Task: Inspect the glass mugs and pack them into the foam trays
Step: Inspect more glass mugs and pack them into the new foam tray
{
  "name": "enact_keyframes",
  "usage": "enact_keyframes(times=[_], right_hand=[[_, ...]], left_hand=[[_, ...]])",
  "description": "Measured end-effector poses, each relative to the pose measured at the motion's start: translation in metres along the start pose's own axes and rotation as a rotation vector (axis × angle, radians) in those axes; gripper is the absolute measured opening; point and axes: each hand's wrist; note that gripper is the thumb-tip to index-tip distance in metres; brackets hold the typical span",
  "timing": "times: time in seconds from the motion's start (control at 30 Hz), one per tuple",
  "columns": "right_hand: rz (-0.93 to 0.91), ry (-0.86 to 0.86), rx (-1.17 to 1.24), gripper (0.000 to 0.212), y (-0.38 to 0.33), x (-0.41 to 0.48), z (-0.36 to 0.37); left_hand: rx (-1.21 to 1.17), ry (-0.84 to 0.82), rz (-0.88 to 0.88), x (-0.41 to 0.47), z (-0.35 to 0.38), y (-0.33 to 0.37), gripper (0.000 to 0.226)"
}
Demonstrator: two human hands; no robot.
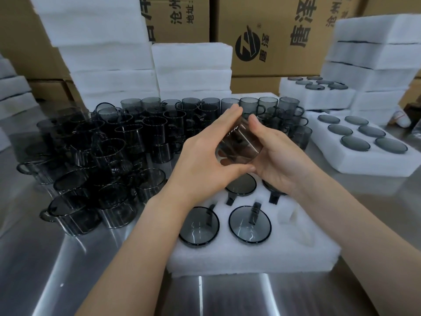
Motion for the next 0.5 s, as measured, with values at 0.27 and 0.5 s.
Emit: enact_keyframes(times=[0.27, 0.5], right_hand=[[0.052, 0.062, 0.045, 0.025, -0.0012, 0.0034, -0.0083], [0.149, 0.018, 0.122, 0.029, -0.0021, 0.0036, -0.0061]], left_hand=[[-0.016, -0.172, 0.150, -0.0020, 0.0027, -0.0007, 0.096], [-0.085, -0.161, 0.141, -0.0018, 0.0033, -0.0024, 0.095]])
Point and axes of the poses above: each hand's wrist, its own x-axis towards the middle knuckle, its own z-axis out of the palm, y = z × x, and after that the axes turned 10 degrees about -x, right-handed
